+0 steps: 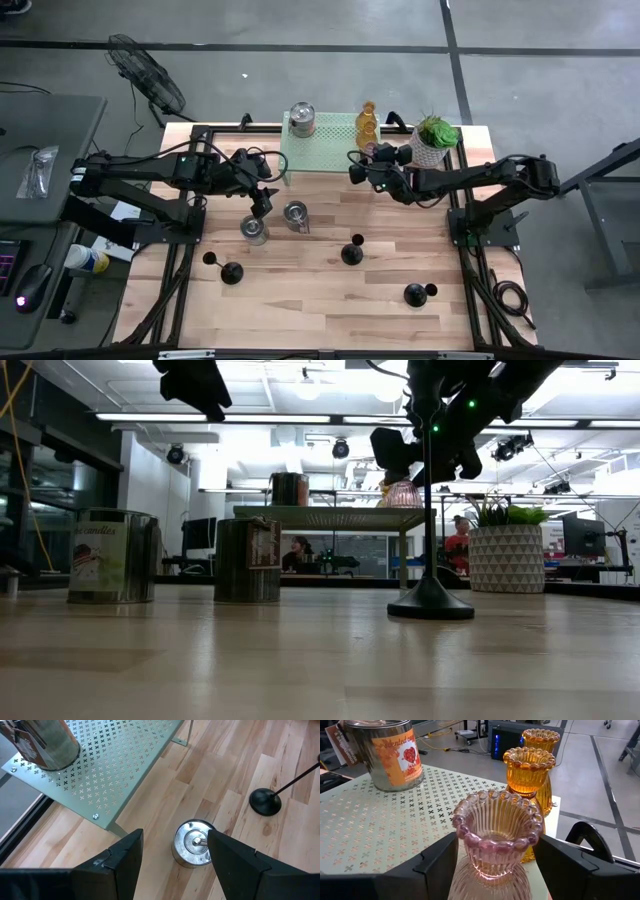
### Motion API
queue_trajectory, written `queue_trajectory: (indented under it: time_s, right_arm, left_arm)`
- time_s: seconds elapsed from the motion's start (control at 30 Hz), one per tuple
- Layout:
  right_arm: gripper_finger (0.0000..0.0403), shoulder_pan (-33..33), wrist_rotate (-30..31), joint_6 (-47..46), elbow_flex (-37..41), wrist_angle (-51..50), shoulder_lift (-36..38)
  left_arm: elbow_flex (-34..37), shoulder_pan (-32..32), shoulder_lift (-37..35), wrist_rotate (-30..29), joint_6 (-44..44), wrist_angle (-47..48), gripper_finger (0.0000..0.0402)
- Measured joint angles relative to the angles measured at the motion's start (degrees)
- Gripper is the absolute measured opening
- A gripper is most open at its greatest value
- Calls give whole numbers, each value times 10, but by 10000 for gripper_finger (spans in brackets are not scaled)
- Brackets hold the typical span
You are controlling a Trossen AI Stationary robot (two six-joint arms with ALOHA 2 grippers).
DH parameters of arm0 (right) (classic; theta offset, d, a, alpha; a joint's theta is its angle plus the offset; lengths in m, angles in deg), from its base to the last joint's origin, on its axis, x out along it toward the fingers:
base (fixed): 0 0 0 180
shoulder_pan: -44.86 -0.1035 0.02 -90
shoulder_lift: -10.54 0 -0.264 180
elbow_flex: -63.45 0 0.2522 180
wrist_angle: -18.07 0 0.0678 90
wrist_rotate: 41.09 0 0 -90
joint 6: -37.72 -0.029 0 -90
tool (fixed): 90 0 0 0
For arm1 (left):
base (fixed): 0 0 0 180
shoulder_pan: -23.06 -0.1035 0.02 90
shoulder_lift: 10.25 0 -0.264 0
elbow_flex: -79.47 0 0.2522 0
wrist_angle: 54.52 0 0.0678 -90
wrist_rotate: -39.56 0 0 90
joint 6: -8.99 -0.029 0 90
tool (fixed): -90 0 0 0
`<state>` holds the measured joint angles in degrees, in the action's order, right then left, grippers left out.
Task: Pick & Place candle stick holders
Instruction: Put the violet candle holder on the shelf
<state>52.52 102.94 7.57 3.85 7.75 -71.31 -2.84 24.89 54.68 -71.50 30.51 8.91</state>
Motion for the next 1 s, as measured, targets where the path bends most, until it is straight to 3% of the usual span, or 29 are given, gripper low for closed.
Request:
queue_trajectory:
  time_s: [1.0]
  right_arm:
    - [247, 0, -11, 34, 0, -3, 49]
  left_arm:
    - [0, 0, 0, 8, 2, 2, 216]
